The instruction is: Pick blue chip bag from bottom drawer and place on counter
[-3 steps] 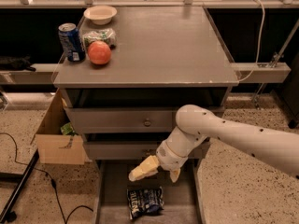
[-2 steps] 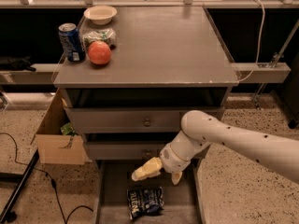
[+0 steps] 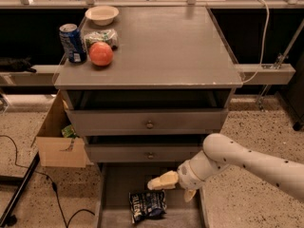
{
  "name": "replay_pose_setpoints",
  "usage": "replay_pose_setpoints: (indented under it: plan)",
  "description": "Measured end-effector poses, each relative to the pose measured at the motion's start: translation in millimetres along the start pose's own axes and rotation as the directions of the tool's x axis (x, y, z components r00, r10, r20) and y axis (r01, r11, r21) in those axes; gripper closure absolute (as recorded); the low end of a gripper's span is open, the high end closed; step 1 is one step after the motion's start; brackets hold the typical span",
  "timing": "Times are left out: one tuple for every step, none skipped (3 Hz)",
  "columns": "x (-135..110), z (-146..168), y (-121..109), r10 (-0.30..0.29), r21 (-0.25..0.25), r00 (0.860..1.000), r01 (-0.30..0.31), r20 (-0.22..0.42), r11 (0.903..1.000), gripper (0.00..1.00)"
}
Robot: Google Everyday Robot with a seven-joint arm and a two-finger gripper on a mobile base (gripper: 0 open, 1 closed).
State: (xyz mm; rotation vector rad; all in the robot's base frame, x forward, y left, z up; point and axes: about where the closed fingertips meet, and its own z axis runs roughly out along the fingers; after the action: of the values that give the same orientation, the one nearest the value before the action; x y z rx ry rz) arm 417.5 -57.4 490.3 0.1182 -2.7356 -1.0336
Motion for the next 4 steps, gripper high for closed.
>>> replay_pose_setpoints:
  plan:
    - [5,2,-11,-0.019,0.000,0.994,0.019,0.108,0.9998,0.00]
    - [10,7,-8,-0.081,0.050,0.971,0.071,0.224,0.9962,0.00]
    - [4,11,-7,-0.089,0.049,0.960,0.079,0.265,0.9957,0.00]
    - [4,17,-6,-0.079,0.054,0.977,0.070,0.196,0.9961,0.00]
